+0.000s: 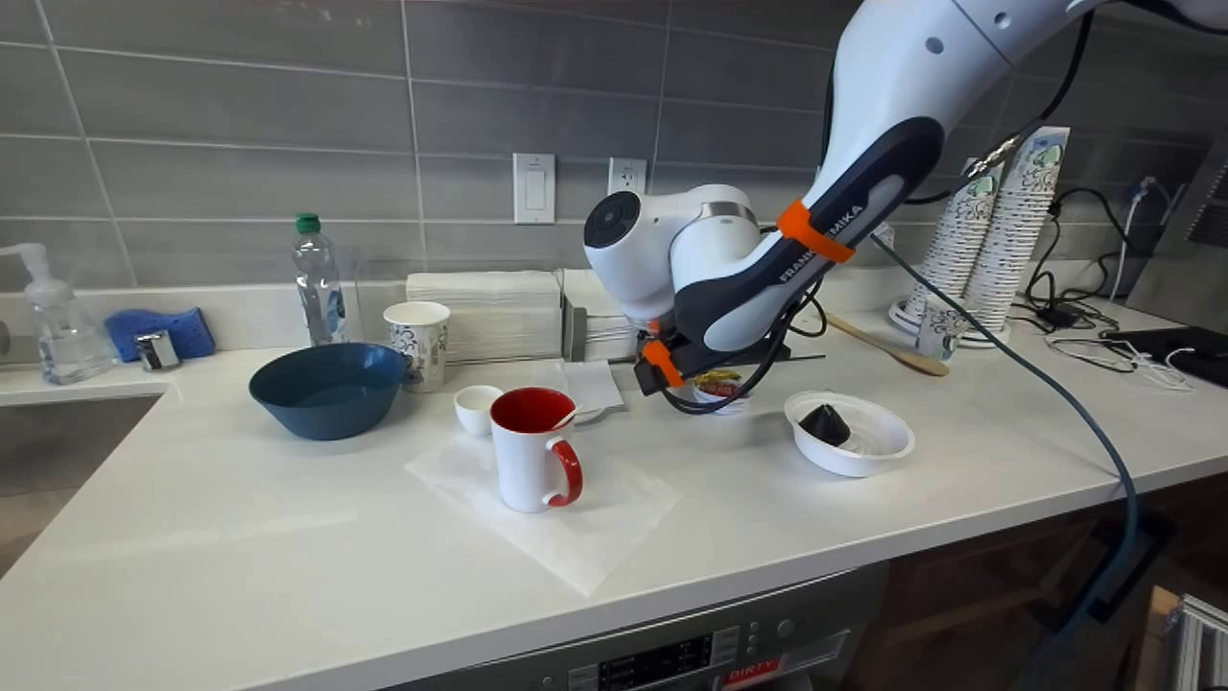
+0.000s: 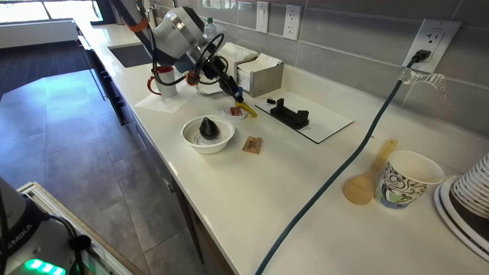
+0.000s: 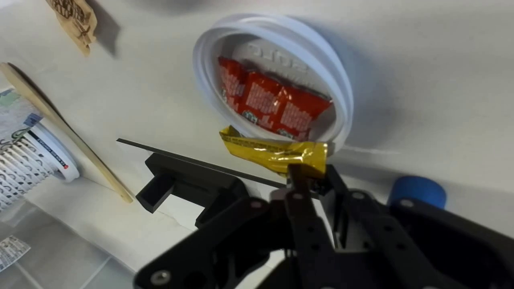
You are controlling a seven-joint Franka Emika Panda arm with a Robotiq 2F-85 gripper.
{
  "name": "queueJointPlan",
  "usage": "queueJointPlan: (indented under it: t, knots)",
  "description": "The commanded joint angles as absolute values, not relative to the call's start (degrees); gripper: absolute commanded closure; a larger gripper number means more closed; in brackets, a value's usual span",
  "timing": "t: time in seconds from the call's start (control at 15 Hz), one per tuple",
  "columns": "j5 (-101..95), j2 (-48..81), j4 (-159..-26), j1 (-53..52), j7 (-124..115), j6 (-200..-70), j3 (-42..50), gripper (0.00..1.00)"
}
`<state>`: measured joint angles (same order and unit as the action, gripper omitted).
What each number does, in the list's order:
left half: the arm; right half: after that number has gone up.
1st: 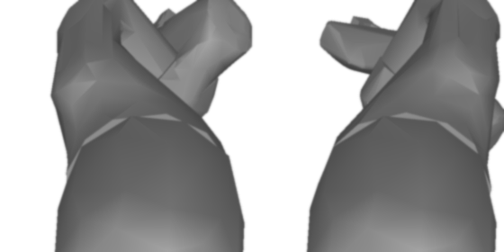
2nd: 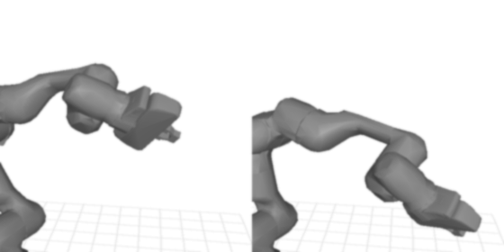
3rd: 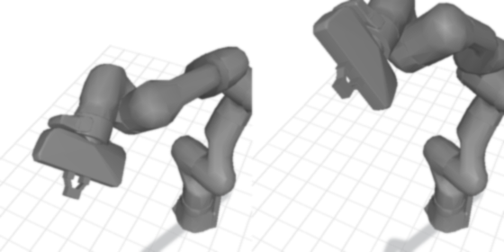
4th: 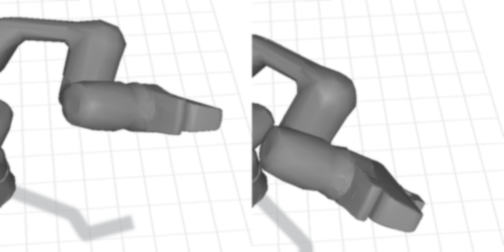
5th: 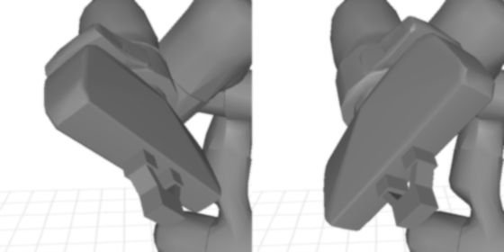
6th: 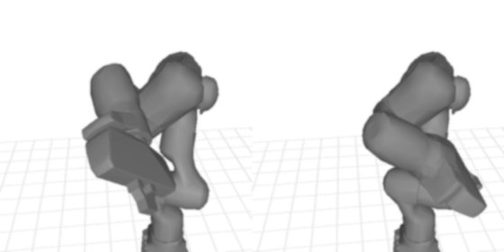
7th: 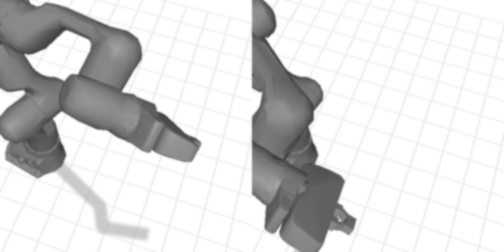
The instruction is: Remove the yellow and red sachets from the plate
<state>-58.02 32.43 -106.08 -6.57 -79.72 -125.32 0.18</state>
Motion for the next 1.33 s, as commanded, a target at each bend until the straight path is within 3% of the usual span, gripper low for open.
queueJointPlan:
  t: [0.0, 0.8, 1.27]
  knots:
    - [-57.6, 33.0, -104.8, -7.7, -78.7, -123.8, 0.8, 1.00]
    - [-55.6, 26.1, -107.3, -6.6, -78.8, -117.4, 1.0, 1.00]
    - [-48.8, 20.1, -109.6, -4.9, -77.2, -107.4, 1.2, 1.00]
